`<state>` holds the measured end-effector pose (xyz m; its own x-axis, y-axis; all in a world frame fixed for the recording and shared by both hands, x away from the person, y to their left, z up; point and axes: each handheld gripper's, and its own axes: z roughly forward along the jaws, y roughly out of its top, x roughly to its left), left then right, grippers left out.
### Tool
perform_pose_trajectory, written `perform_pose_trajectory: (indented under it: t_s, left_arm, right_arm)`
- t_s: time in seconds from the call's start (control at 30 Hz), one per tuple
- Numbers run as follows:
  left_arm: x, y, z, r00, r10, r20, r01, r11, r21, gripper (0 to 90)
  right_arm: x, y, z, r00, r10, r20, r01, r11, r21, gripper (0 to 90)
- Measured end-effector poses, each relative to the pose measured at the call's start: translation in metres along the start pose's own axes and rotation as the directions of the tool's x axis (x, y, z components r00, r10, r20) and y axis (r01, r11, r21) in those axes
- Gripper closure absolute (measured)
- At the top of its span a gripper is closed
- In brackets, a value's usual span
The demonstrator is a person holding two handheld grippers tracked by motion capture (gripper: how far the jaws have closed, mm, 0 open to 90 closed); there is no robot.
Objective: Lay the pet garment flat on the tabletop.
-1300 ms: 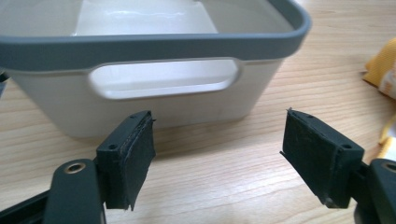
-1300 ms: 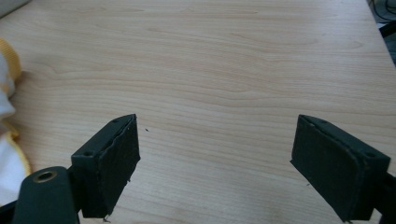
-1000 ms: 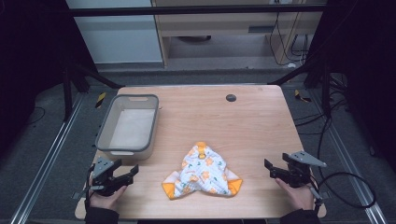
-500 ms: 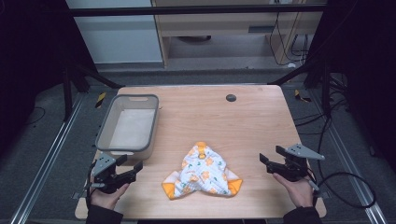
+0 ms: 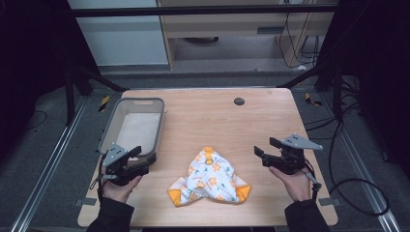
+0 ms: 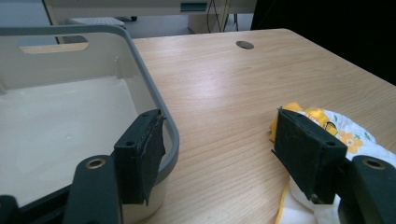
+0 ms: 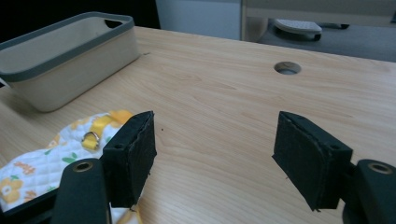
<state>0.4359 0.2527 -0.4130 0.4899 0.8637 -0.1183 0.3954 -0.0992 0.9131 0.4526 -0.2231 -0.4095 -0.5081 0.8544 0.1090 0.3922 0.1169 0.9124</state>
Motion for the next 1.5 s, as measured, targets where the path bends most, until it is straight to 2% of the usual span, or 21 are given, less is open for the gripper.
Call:
perform_pose_trajectory:
  t_s: [0.37,0.57,0.77,0.8,0.93,1.03,1.1,1.13,1.23,1.33,1.5]
  left_arm:
    - [-0.018,0.006,0.039,0.9987,0.033,0.039,-0.035,0.9983,0.047,36.1]
    - [-0.028,0.003,0.057,0.9965,0.061,0.057,-0.066,0.9941,0.086,37.5]
    - [-0.033,-0.002,0.069,0.9957,0.054,0.075,-0.063,0.9911,0.117,40.5]
    - [-0.035,-0.004,0.073,0.9944,0.064,0.084,-0.075,0.9879,0.136,41.3]
    - [-0.040,-0.009,0.080,0.9913,0.077,0.107,-0.094,0.9812,0.169,42.4]
    - [-0.045,-0.010,0.083,0.9885,0.072,0.133,-0.096,0.9788,0.181,42.6]
    - [-0.048,-0.011,0.086,0.9872,0.072,0.142,-0.098,0.9775,0.187,42.5]
    - [-0.050,-0.012,0.087,0.9854,0.087,0.146,-0.115,0.9747,0.192,42.5]
    - [-0.052,-0.015,0.090,0.9842,0.089,0.153,-0.118,0.9742,0.193,42.6]
    - [-0.054,-0.022,0.097,0.9828,0.085,0.164,-0.121,0.9666,0.226,44.1]
    - [-0.059,-0.029,0.104,0.9766,0.104,0.188,-0.152,0.9531,0.262,46.3]
  right_arm:
    - [0.025,0.016,0.035,0.9971,-0.049,-0.058,0.050,0.998,0.022,33.6]
    - [0.032,0.014,0.053,0.9944,-0.070,-0.080,0.074,0.995,0.059,35.1]
    - [0.036,0.005,0.065,0.9911,-0.076,-0.109,0.087,0.991,0.097,38.6]
    - [0.037,0.001,0.070,0.9888,-0.094,-0.116,0.107,0.987,0.117,40.4]
    - [0.040,-0.008,0.074,0.9863,-0.084,-0.142,0.104,0.985,0.137,42.6]
    - [0.043,-0.017,0.078,0.9828,-0.090,-0.161,0.116,0.980,0.162,44.0]
    - [0.044,-0.021,0.081,0.9794,-0.109,-0.170,0.140,0.972,0.187,44.4]
    - [0.045,-0.022,0.081,0.9790,-0.106,-0.174,0.139,0.972,0.188,44.9]
    - [0.045,-0.026,0.083,0.9786,-0.096,-0.182,0.132,0.971,0.199,45.9]
    - [0.046,-0.030,0.087,0.9781,-0.098,-0.184,0.138,0.965,0.221,47.2]
    - [0.047,-0.033,0.091,0.9756,-0.090,-0.200,0.138,0.961,0.239,50.4]
